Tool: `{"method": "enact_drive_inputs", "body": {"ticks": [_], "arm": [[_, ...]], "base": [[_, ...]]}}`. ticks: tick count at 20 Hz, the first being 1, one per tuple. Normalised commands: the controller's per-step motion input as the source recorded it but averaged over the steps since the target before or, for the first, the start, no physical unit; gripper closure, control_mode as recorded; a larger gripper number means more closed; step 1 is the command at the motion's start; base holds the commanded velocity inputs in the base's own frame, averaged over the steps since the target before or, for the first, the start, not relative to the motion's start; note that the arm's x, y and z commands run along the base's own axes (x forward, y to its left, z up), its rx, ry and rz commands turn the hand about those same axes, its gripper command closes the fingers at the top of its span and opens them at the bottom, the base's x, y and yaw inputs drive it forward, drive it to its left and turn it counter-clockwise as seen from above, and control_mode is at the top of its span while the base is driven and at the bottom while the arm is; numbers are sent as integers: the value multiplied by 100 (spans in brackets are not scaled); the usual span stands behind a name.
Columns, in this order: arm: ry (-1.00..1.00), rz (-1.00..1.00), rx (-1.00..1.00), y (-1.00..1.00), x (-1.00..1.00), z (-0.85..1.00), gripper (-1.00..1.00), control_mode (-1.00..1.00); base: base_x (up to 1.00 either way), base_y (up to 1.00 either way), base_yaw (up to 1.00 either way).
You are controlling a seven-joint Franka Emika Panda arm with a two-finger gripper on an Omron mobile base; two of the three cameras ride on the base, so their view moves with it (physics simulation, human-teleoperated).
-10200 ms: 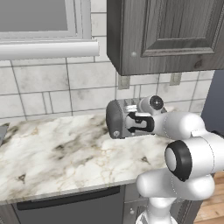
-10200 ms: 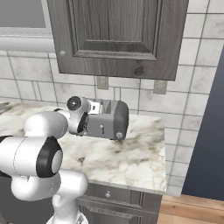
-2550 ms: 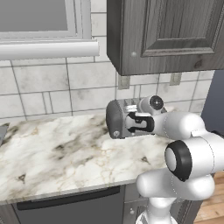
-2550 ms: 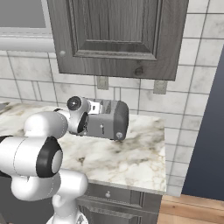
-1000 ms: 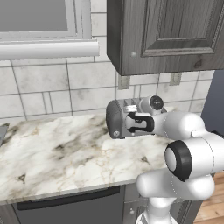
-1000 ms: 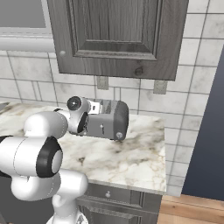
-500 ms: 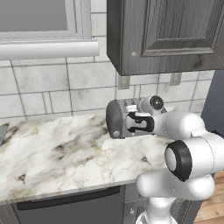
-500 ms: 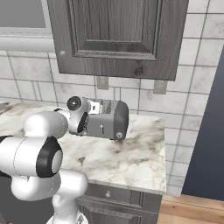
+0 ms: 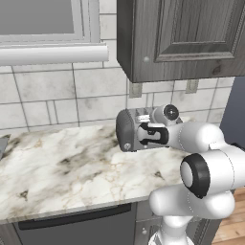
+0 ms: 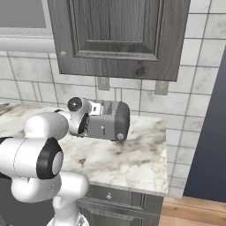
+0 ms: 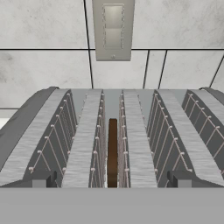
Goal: Start the toaster. Once the lever pops up, take the bread to the plate on the dining counter.
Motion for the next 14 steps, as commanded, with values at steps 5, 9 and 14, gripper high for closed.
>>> {"method": "enact_drive_inputs", "body": {"ticks": [5,9,14], "arm": [[0,0,0,0,0,0,-100,-100],[0,0,0,0,0,0,-100,-100],[0,0,0,0,0,0,-100,-100]], "base": [[0,0,0],[0,0,0],[0,0,0]]}}
